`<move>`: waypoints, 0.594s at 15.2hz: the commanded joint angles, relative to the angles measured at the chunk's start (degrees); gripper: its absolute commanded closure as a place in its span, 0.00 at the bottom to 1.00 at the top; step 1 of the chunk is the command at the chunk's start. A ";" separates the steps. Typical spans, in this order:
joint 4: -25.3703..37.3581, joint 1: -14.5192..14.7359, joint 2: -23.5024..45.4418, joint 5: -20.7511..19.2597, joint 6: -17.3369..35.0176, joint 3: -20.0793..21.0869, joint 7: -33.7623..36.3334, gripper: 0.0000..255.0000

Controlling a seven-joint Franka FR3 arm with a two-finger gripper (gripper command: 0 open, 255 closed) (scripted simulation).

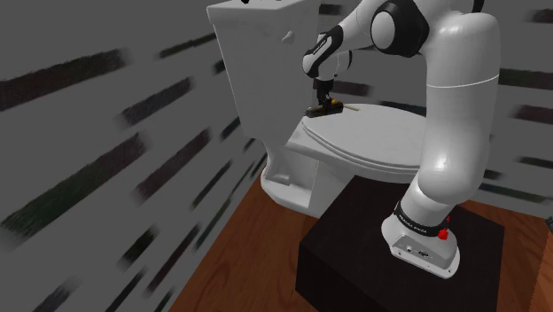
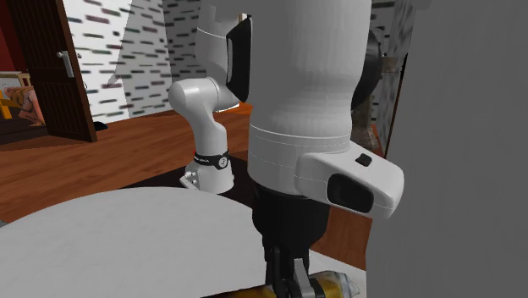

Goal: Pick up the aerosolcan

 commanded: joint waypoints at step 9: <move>1.74 1.11 -3.34 -2.20 -4.90 -0.97 1.41 1.00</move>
